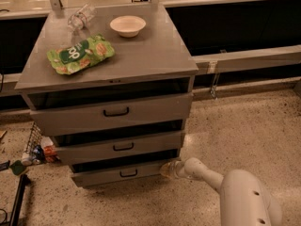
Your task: Close bottom drawer
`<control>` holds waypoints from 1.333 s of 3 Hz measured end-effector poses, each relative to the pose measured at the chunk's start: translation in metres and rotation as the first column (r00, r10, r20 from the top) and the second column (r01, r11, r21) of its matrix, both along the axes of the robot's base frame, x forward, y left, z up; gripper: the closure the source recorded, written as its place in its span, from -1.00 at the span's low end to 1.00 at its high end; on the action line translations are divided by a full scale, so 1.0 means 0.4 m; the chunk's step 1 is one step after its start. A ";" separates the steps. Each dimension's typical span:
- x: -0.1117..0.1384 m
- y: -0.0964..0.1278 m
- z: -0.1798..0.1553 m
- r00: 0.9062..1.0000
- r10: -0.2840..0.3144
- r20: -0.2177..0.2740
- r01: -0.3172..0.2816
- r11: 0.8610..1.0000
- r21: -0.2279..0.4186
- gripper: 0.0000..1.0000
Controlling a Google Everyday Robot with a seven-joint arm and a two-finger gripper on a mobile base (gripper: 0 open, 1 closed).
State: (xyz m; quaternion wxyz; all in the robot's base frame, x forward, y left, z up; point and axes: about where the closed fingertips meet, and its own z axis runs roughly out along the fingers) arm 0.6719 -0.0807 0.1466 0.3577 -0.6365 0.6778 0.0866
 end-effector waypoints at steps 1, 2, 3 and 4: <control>0.036 -0.010 -0.007 1.000 -0.009 0.007 0.009 1.000 0.010 1.00; 0.020 -0.004 0.003 1.000 -0.019 -0.010 0.019 0.997 0.074 1.00; -0.013 0.004 0.050 0.998 -0.037 -0.052 0.044 0.990 0.137 1.00; -0.152 0.079 0.130 0.988 -0.020 -0.155 0.063 0.958 0.281 1.00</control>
Offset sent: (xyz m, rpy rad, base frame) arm 0.0013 -0.0060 0.0105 0.1595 0.0253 -0.0426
